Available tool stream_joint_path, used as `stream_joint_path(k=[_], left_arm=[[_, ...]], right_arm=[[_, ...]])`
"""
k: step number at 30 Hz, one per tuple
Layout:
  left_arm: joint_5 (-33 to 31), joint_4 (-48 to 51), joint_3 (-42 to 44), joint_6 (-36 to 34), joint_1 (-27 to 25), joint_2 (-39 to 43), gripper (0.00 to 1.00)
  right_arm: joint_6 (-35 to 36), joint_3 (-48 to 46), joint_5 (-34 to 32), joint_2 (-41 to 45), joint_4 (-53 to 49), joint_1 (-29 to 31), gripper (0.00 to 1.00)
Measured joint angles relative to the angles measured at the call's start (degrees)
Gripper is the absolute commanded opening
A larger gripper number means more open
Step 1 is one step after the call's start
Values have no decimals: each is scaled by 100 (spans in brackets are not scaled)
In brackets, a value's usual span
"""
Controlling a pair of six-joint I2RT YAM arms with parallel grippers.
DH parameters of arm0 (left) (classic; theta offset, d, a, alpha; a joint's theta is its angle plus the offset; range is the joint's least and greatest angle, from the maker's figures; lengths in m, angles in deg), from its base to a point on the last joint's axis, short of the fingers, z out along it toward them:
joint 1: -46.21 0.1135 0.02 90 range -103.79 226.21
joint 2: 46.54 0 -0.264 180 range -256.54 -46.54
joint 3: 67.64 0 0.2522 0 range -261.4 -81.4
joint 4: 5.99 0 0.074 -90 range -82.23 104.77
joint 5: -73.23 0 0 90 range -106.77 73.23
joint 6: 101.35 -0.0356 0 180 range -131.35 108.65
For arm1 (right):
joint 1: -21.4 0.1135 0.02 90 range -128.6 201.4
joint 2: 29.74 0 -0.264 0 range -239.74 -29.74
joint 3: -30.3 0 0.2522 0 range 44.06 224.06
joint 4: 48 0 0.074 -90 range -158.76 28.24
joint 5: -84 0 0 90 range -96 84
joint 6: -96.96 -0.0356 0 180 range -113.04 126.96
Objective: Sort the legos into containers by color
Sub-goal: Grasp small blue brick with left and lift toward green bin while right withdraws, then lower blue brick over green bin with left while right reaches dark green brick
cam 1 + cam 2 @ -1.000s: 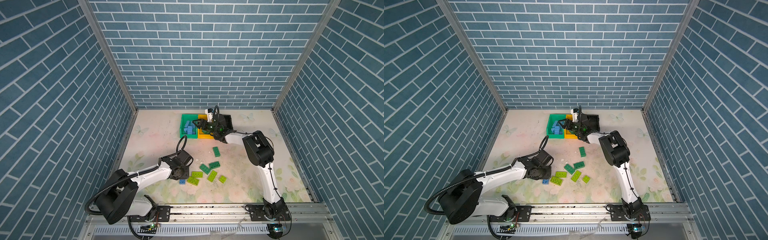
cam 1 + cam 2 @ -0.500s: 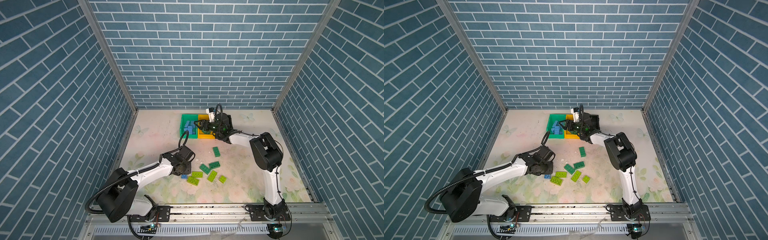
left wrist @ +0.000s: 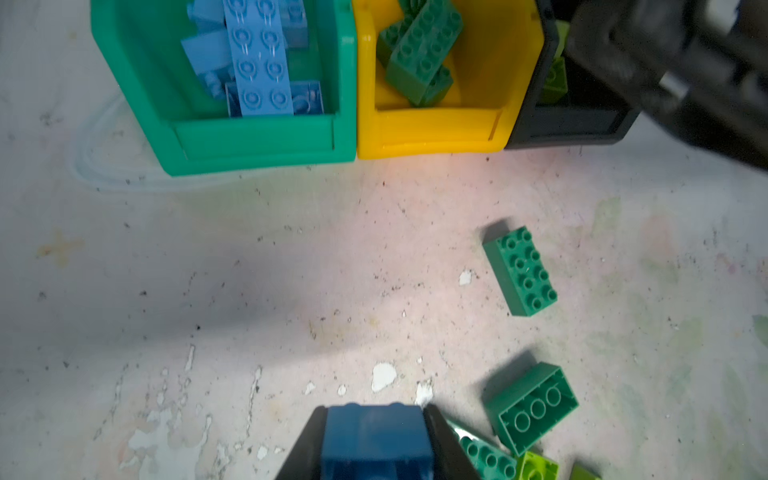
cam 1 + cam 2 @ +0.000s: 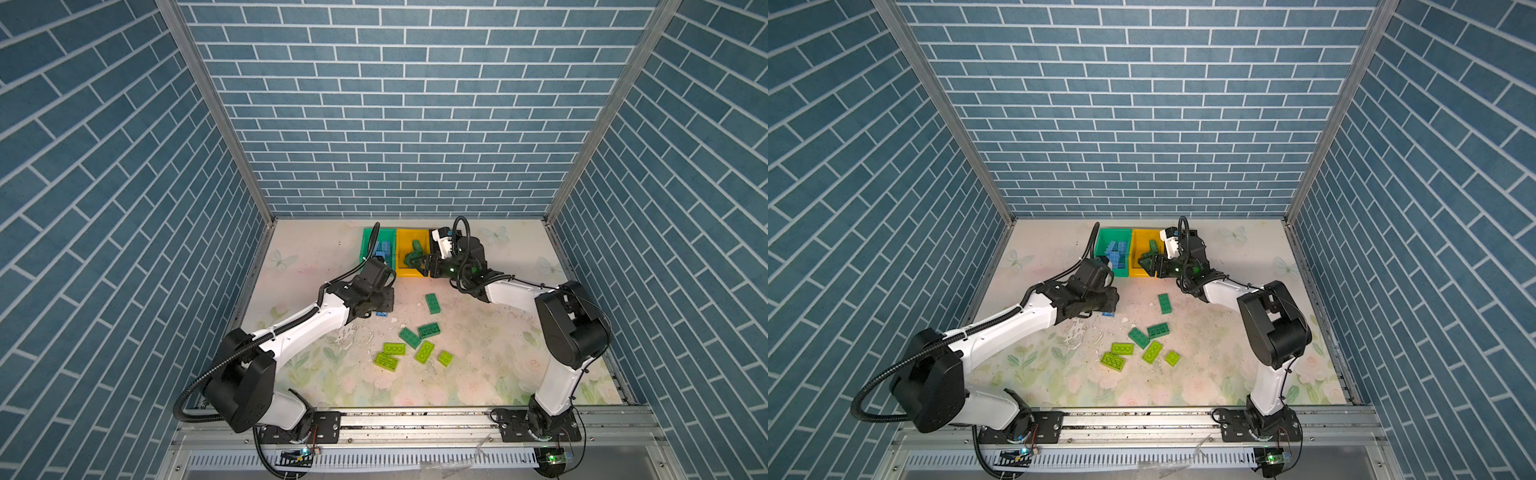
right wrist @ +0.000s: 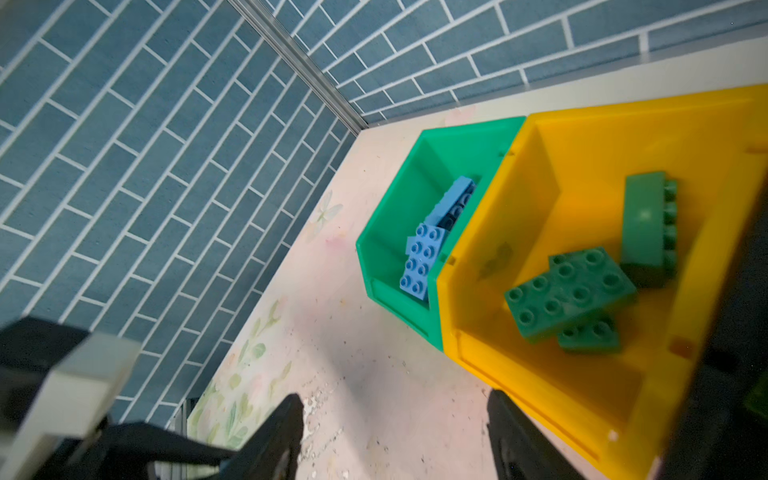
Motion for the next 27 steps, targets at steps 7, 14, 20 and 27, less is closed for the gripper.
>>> stream_joint_path(k=[7,14,20,27], left_arm=[[-39,-197,-732,-442,640,-485,18],[-72,-387,-1554,-719,1095,-1128,18],[-87,-577,-2138,-811,1196,-1694,18],[-195,-734,-2791,-911,1298,-2474,20]], right_arm=[[520,-479,-229,782,-909,-15,69],[887,-1064,-577,1521,-1735,-9,69],[1047,-1526,-922,2131,-2365,20,68],[1078,-1790,-1370,2485,-2955,337,69]])
